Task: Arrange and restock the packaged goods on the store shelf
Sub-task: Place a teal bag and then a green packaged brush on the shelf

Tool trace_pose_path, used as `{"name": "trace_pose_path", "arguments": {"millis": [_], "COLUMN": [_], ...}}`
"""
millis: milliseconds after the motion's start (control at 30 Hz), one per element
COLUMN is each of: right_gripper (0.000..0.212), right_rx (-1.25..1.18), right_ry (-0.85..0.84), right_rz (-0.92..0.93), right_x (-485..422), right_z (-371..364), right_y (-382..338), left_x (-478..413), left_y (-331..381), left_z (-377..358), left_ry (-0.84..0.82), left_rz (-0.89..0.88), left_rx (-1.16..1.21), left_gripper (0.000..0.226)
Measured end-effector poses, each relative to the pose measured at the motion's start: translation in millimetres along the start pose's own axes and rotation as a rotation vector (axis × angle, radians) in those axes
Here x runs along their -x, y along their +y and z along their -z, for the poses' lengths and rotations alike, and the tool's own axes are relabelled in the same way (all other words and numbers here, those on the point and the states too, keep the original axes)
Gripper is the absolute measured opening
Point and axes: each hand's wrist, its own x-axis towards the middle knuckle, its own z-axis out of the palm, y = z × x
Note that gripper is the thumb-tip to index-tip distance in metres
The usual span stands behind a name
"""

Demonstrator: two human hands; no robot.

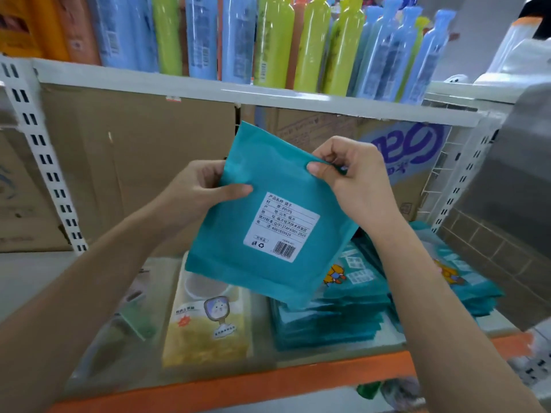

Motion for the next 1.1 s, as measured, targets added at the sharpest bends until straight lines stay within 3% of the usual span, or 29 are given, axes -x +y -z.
{"name": "trace_pose_path", "arguments": {"millis": [100, 200, 333, 467, 600, 833, 1100], "right_gripper": [0.013, 0.041, 0.072, 0.087, 0.071, 0.03, 0.019], "right_rx": [0.044, 0.08, 0.035, -0.025, 0.101, -0.051, -0.178], "right_ry": [0.076, 0.11, -0.086, -0.279, -0.187, -0.04, 0.097], "right_rz": [0.012, 0.08, 0.212, 0.268, 0.345, 0.381, 0.284], "right_x": [7, 26, 68, 96, 101, 93, 86], "right_z": [23, 45, 52, 45, 40, 53, 56], "right_y": [28, 57, 90, 116, 134, 144, 149], "left_x": [-11, -22, -31, -34, -36, -34, -25], "left_y": [-6, -9, -13, -20, -26, -34, -29], "left_z": [-30, -52, -70, -84, -97, -106, -108], "left_ry": [0.149, 0.322, 0.466, 0.54, 0.559, 0.525, 0.373], "left_rz": [0.036, 0.124, 0.244, 0.326, 0.374, 0.43, 0.415], "left_rx": [0.039, 0.101, 0.245, 0.323, 0.264, 0.227, 0.107], "left_gripper": [0.017, 0.008, 0.008, 0.007, 0.006, 0.007, 0.089]}}
